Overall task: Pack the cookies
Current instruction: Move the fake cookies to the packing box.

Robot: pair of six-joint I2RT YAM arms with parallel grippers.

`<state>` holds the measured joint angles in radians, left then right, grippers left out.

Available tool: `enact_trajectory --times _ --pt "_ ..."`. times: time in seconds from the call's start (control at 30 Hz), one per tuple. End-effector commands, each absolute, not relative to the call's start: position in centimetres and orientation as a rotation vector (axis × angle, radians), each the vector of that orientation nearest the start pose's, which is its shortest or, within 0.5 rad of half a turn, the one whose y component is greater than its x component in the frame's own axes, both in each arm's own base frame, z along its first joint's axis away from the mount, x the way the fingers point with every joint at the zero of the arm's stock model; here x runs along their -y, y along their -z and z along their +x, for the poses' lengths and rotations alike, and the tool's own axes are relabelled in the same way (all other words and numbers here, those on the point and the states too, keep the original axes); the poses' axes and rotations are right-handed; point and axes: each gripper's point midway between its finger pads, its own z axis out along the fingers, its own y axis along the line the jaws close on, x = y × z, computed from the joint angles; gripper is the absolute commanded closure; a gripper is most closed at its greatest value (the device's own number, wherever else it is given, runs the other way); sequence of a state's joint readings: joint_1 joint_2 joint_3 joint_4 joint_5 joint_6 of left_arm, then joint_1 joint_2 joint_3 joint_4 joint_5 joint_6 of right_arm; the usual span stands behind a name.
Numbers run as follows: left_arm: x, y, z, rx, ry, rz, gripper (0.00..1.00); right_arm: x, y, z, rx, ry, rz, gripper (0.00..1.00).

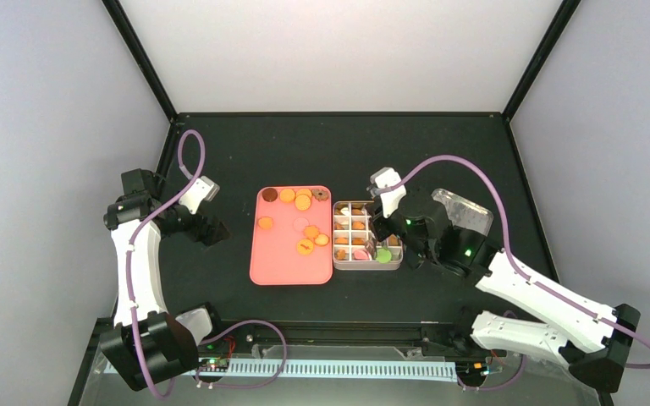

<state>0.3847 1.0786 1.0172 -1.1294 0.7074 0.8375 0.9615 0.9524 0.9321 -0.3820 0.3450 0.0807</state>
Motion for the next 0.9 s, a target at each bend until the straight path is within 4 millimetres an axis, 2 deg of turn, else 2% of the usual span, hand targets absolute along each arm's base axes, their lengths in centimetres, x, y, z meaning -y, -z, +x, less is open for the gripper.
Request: enact_trajectory --times 0.0,0.3,0.87 --pt "2.6 -20.9 24.1 -2.266 0.457 0.735 0.01 -23.4 -32.1 24.5 -1.798 -0.328 -0.587 0.80" --pt "2.7 -21.2 24.1 -2.254 0.460 0.746 0.01 -22.3 -32.5 23.2 -1.810 -0.375 -0.574 0.80" --pt "2.8 -21.4 24.0 -2.255 0.459 0.758 0.01 -22.8 -28.8 22.7 -1.883 -0.401 -0.607 0.81"
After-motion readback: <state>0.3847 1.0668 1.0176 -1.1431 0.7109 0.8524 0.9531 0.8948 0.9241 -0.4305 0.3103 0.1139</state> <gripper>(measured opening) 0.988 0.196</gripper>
